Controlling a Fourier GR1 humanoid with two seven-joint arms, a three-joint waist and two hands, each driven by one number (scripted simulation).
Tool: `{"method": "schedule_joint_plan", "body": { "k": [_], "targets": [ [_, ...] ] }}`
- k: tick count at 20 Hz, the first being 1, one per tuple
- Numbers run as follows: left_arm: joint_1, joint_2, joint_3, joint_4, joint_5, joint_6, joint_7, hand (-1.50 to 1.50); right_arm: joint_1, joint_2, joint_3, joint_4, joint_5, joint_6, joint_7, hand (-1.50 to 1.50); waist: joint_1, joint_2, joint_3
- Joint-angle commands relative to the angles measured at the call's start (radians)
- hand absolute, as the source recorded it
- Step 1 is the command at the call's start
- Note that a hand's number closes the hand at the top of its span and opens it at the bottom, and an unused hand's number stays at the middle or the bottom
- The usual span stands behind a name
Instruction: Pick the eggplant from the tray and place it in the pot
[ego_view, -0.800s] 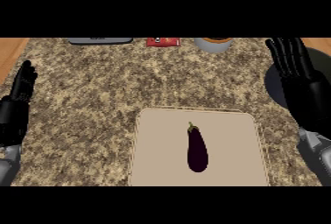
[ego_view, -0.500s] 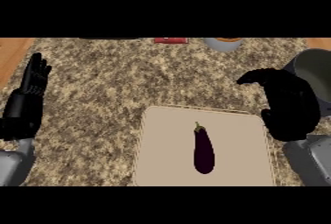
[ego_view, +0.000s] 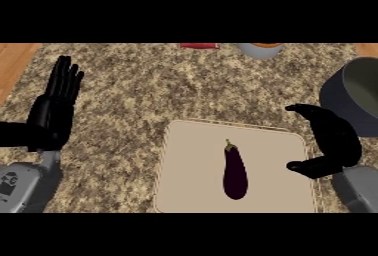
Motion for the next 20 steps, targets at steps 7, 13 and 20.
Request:
{"method": "schedule_joint_plan", "body": {
  "k": [7, 13, 20],
  "targets": [
    [-0.026, -0.004, 0.010, 0.012, 0.024, -0.022, 0.048, 0.00, -0.061, -0.129, 0.089, 0.251, 0.322, 0.082, -0.363, -1.50, 0.008, -0.018, -0.005],
    [-0.067, -0.013, 0.021, 0.047, -0.001, -0.006, 0.062, 0.00, -0.110, -0.131, 0.176, 0.280, 0.468, -0.010, -0.420, -1.50, -0.024, -0.028, -0.009],
    [-0.009, -0.001, 0.056, 0.001, 0.010, -0.041, 0.074, 0.00, -0.227, -0.049, 0.232, 0.402, 0.562, -0.047, -0.341, -1.50, -0.021, -0.032, -0.010]
  ]
}}
